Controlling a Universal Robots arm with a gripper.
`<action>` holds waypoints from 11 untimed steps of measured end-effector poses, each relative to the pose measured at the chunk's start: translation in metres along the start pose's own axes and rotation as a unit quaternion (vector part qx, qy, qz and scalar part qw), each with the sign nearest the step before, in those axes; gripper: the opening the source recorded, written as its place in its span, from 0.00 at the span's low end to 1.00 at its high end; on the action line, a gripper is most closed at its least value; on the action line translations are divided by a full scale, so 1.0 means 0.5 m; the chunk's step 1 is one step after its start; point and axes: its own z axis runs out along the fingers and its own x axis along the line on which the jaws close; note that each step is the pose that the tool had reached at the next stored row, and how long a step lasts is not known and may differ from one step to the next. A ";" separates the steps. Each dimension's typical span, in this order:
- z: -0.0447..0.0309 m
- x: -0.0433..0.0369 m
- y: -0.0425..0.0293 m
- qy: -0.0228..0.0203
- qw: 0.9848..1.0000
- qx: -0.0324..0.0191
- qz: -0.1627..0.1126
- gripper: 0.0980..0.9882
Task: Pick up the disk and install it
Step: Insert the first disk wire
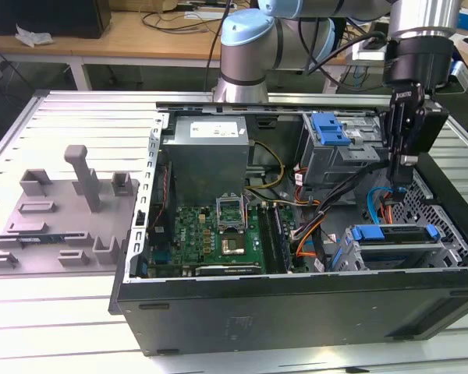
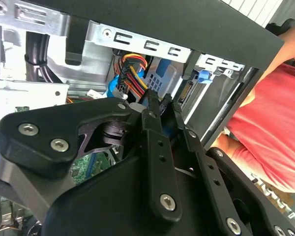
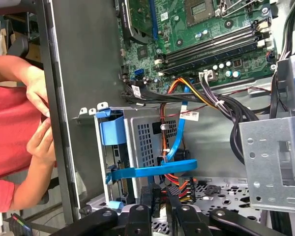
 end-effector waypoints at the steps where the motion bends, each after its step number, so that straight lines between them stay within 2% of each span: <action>1: -0.001 -0.003 0.001 0.001 1.000 0.000 0.000 0.18; 5: 0.001 -0.005 0.001 0.003 1.000 0.000 0.000 0.18; 6: 0.002 -0.006 0.001 0.003 1.000 0.000 0.000 0.17; 7: 0.002 -0.006 0.001 0.003 1.000 0.000 0.000 0.09; 11: 0.003 -0.007 0.001 0.003 1.000 0.000 0.000 0.08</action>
